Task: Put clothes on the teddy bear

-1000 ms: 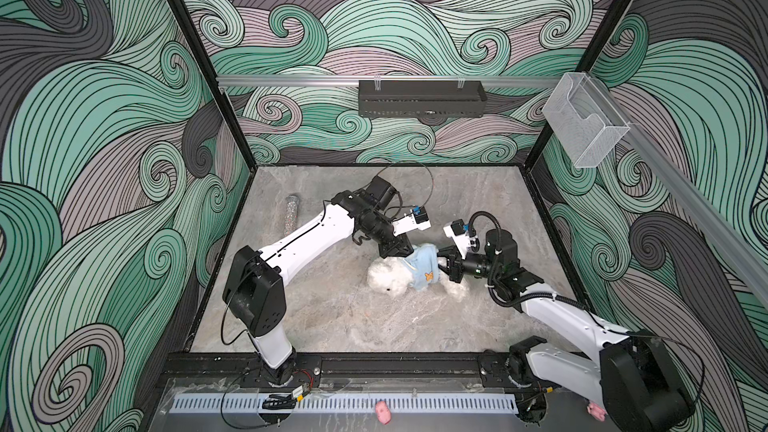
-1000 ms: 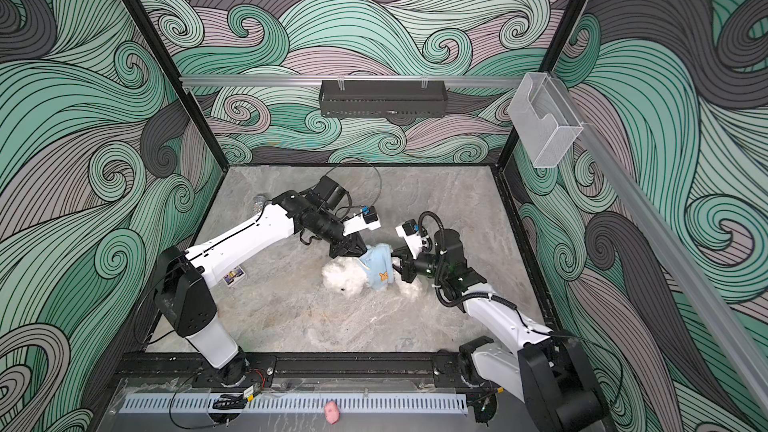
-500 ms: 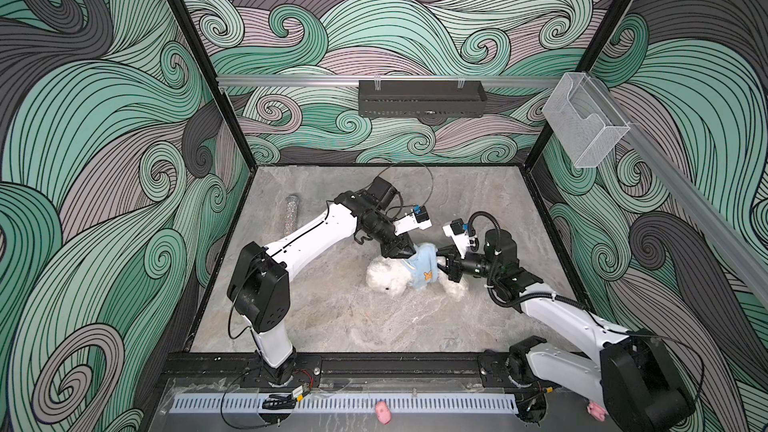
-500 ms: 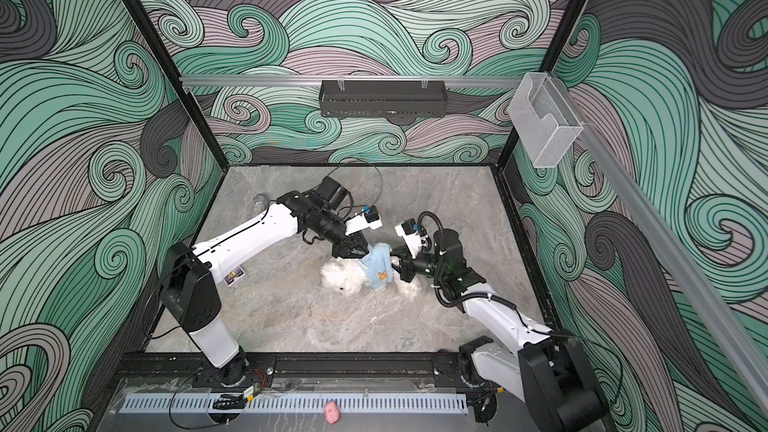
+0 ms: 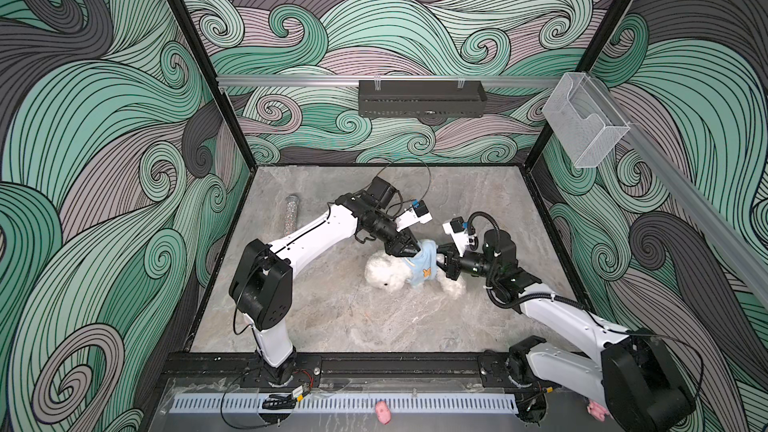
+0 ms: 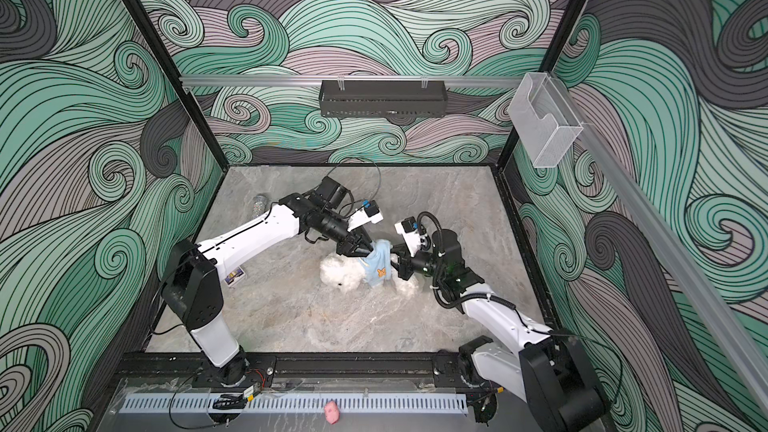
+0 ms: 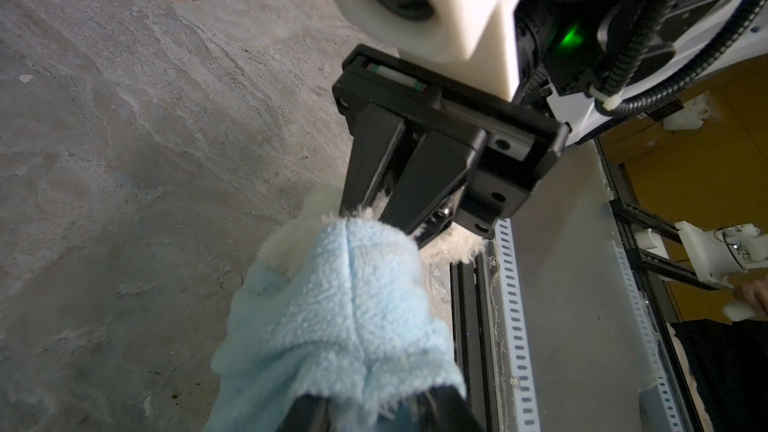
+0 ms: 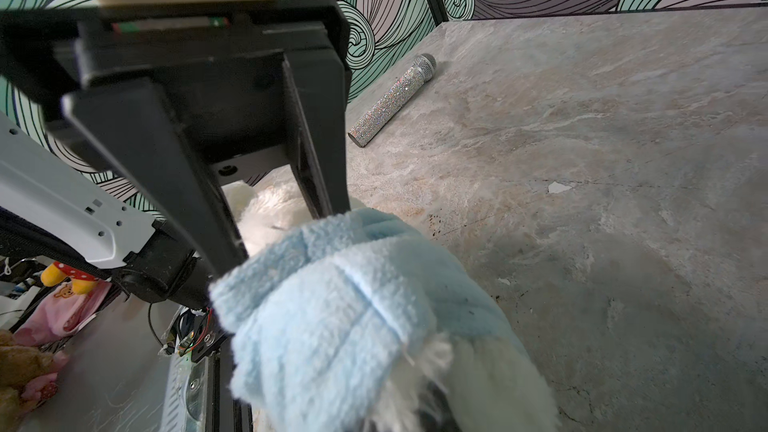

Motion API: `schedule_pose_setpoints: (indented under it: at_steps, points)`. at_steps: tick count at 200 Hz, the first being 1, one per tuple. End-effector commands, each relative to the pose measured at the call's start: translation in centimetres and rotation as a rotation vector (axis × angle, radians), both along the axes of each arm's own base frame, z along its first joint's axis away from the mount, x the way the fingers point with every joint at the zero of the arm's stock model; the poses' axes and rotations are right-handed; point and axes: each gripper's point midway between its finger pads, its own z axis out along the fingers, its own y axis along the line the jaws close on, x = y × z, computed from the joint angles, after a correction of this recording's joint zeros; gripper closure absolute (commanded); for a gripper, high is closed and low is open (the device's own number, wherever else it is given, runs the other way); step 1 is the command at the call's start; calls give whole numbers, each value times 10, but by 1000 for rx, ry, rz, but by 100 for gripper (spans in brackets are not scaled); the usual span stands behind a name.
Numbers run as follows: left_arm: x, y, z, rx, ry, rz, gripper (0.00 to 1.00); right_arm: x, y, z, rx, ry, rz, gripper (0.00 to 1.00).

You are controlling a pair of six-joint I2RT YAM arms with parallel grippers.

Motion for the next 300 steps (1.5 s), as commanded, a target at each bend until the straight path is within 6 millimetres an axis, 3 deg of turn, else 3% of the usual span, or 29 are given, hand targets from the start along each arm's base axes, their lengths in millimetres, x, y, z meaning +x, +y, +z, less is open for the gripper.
schedule_pose_setpoints:
  at_steps: [1, 50, 86, 96, 113, 133, 159, 186, 204, 262, 300]
  points:
    - [-1, -17, 18, -103, 20, -9, 64, 2, 15, 47, 83, -148, 41, 100]
    - [17, -23, -7, -46, 25, 80, 58, -1, 33, 59, 141, -161, 71, 100]
    - [3, -28, -28, 0, 74, 43, 57, 1, 40, 73, 180, -192, 61, 100]
    - [-4, -27, -35, 16, 95, 27, 61, 3, 39, 76, 189, -204, 50, 100]
    - [-12, -23, -39, 39, 116, 12, 79, 6, 35, 81, 195, -222, 15, 100]
    - [-8, -22, -28, -21, 114, 43, 100, 9, 28, 80, 192, -232, -34, 100]
    - [0, -21, 2, -152, 20, 89, 100, 12, 15, 58, 147, -177, -109, 100]
    - [12, -4, 31, -210, -38, 148, 100, 16, -14, 23, 74, -84, -232, 100]
    - [18, 9, 44, -245, -75, 194, 100, 16, -30, 12, 54, -45, -291, 100]
    - [23, 29, 47, -242, -119, 264, 100, 23, -56, 4, 49, 8, -421, 100]
    - [34, 32, 48, -238, -126, 321, 100, 22, -47, 7, 69, 8, -360, 100]
